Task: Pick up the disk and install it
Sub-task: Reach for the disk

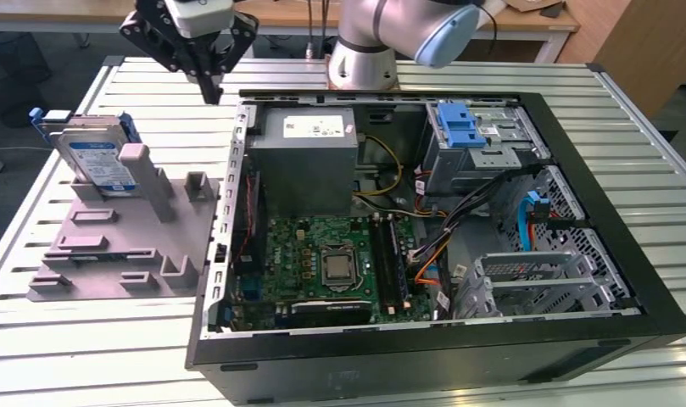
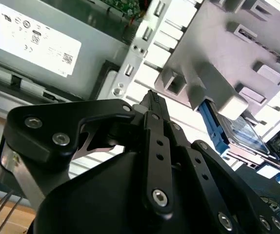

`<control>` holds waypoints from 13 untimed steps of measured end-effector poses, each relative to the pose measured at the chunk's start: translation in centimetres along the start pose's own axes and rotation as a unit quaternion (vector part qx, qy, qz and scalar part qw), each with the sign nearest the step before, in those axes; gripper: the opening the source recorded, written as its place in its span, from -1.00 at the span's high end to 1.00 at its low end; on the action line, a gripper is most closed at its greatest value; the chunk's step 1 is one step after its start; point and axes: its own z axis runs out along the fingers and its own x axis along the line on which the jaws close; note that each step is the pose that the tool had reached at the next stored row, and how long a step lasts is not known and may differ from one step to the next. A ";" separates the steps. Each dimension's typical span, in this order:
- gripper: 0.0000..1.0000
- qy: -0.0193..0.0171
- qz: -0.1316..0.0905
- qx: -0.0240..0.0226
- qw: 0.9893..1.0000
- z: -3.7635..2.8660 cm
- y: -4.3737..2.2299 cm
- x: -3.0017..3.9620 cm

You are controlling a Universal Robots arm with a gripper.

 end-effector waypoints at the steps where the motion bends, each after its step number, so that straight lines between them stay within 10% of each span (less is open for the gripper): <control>1: 0.79 0.000 0.000 0.000 1.000 0.02 0.17 0.38; 13: 0.79 0.003 0.000 0.002 1.000 0.46 1.09 4.58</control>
